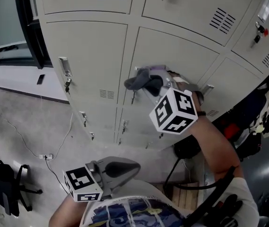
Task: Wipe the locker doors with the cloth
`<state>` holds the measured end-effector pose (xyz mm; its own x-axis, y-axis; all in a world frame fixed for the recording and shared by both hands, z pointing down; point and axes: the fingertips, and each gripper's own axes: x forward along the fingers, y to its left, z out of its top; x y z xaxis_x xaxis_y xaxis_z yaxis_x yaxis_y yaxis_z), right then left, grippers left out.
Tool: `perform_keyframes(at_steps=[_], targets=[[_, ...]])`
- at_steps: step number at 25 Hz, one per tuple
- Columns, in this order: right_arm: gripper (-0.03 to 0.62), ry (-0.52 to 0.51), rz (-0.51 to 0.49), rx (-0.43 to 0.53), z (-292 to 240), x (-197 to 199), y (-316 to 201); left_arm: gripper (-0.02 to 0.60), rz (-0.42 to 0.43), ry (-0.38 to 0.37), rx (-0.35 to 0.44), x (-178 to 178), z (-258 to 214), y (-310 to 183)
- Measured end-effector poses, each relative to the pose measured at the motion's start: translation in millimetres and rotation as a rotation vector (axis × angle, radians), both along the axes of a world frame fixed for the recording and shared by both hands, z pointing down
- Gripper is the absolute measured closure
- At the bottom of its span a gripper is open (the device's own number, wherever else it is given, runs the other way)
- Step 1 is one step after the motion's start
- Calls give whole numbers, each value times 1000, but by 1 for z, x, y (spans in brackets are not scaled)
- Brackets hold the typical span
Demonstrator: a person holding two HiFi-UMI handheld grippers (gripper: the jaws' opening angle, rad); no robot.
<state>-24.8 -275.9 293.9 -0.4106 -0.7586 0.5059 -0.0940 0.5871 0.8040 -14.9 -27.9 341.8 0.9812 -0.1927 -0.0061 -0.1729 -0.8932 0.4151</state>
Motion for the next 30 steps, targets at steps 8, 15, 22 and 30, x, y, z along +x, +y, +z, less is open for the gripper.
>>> perform_keyframes(at_steps=[8, 15, 22, 30], targets=[[484, -113, -11, 236, -121, -15, -3, 580, 8, 2, 13, -1, -4, 3], [484, -91, 10, 304, -121, -24, -27, 580, -4, -1, 12, -7, -3, 7], [484, -60, 15, 199, -62, -22, -28, 580, -10, -2, 0, -12, 3, 10], [484, -6, 28, 186, -4, -19, -29, 580, 1, -2, -11, -12, 7, 14]])
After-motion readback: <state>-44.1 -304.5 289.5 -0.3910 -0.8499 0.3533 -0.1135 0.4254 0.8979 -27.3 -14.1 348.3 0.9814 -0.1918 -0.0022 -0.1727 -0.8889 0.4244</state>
